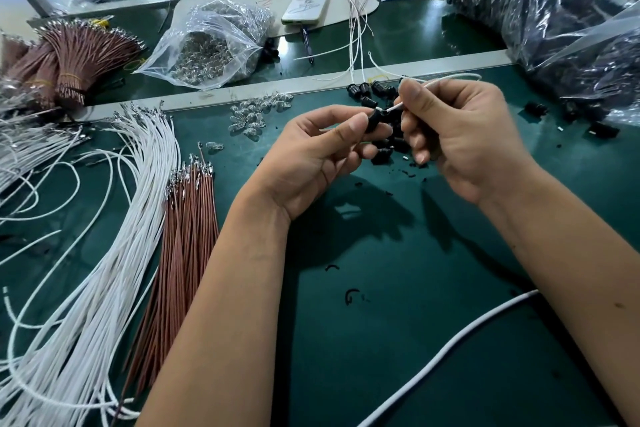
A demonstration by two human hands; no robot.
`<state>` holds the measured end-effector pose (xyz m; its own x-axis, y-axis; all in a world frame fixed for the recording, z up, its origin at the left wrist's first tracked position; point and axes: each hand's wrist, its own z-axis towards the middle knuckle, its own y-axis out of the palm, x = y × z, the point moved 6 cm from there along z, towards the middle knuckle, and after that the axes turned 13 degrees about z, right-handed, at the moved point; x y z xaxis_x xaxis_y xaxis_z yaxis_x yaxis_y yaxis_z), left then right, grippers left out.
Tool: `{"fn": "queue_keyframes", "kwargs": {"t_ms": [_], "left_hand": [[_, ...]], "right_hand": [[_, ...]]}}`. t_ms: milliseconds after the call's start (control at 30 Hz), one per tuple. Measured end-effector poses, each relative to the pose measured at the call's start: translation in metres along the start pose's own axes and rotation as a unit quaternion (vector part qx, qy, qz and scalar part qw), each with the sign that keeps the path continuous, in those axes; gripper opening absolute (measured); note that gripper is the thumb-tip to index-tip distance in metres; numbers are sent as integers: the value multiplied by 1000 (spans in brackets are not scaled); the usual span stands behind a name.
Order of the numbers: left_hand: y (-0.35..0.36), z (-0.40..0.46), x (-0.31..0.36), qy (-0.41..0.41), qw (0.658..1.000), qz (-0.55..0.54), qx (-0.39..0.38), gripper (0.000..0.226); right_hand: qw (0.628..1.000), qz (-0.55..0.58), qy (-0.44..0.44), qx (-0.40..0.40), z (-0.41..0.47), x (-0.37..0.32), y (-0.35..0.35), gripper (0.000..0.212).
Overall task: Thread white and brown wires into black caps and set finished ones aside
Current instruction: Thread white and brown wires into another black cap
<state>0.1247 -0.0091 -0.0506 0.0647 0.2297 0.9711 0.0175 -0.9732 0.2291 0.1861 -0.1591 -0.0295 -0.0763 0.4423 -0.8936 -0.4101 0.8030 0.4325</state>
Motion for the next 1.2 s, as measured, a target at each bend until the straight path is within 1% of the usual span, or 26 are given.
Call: {"fn": "queue_keyframes", "kwargs": {"t_ms": [200,433,600,833,1033,1133,1200], "left_hand": [[-2,1,-3,-33,997,-62,-29,21],[-6,0,-4,-60,993,-101,-23,25],[-7,-1,-2,-51,996,-72,-12,22],[-7,-1,-1,-29,999,-13,7,20],[-8,0,1,-15,999,10,40,23],[-7,0,0,-10,998,40,53,18],[-5,0,1,-3,997,41,61,17]], "right_hand": [[1000,0,25,0,1,3,-1,27],[998,17,55,2,0,6,-1,28],[998,8,57,-1,0,6,-1,29],[999,-28,32,1,-1,6,0,30],[997,-78,2,7,-2,5,0,34],[997,-70,11,19,-2,7,0,32],[997,-62,22,33,-2,9,0,32]]}}
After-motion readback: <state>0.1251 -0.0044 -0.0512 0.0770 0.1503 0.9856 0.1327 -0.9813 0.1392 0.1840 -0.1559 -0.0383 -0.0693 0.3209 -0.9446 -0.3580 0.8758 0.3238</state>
